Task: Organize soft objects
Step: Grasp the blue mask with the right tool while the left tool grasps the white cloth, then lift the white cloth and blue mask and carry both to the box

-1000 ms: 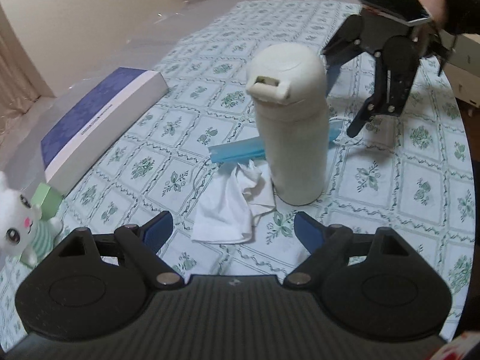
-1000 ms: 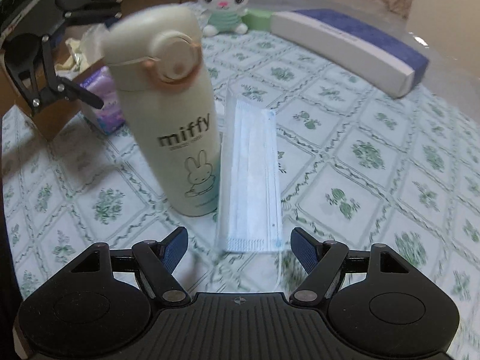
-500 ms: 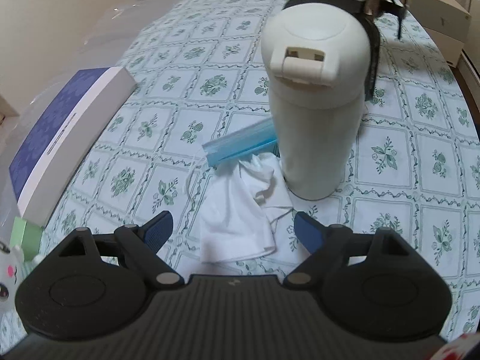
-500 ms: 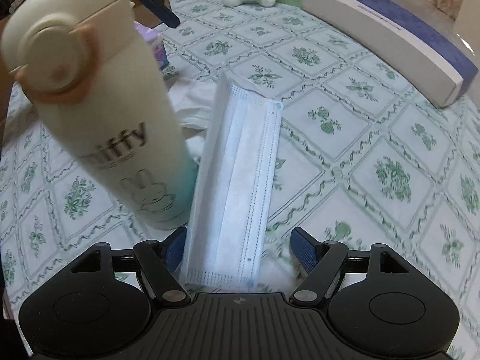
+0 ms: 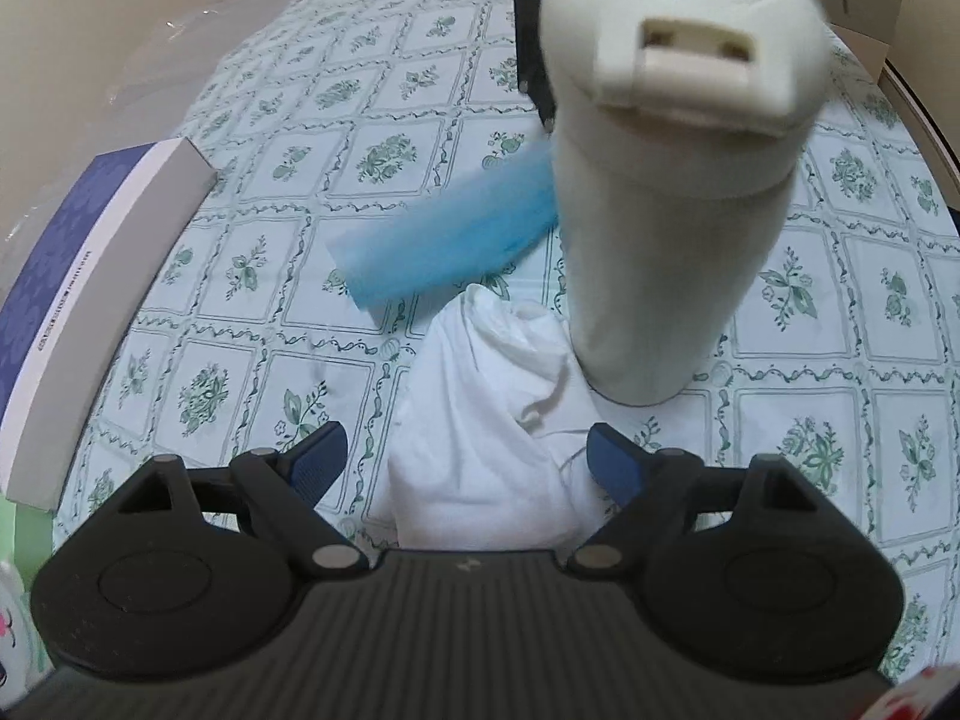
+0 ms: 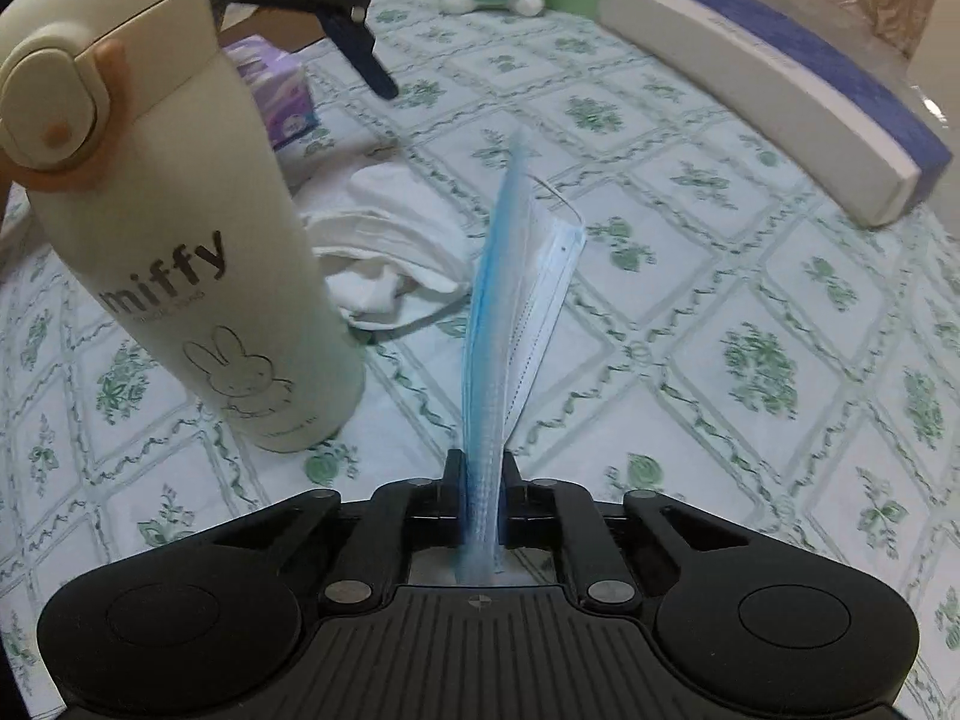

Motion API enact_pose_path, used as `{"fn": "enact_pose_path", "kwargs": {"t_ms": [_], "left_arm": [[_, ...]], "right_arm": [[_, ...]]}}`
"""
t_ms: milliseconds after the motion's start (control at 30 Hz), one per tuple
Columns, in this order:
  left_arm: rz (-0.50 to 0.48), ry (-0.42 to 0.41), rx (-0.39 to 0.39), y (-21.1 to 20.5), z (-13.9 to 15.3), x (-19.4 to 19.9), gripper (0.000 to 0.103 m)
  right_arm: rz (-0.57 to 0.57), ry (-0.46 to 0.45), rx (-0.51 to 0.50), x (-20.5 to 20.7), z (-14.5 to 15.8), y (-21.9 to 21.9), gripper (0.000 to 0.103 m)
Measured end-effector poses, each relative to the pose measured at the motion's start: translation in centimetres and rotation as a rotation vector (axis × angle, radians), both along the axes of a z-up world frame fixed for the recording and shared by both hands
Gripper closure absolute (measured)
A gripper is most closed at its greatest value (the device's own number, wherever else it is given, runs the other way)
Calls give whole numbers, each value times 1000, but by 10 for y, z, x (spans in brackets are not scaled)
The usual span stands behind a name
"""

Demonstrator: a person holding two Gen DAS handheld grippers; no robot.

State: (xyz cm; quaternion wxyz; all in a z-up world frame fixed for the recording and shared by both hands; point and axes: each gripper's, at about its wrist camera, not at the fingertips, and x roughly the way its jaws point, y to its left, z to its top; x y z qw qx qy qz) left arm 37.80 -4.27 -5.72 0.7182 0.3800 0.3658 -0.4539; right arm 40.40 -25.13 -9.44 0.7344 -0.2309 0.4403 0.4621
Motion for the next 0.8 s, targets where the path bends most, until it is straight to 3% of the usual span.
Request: {"fn": "enact_pose_path", "kwargs": {"t_ms": [500,567,800], "left_arm": [[-34,77,27,-22,-35,18,31],[-38,85,28,-22,-36,19,37],[-33,136,17,-17,-33,21,85]], "right_arm": [[-132,-77,-23,-4,-15,-20,96],[-134,-78,-22,-4,-16,-21,96],[-145,-85,-17,-8,-13,-22,96]]}}
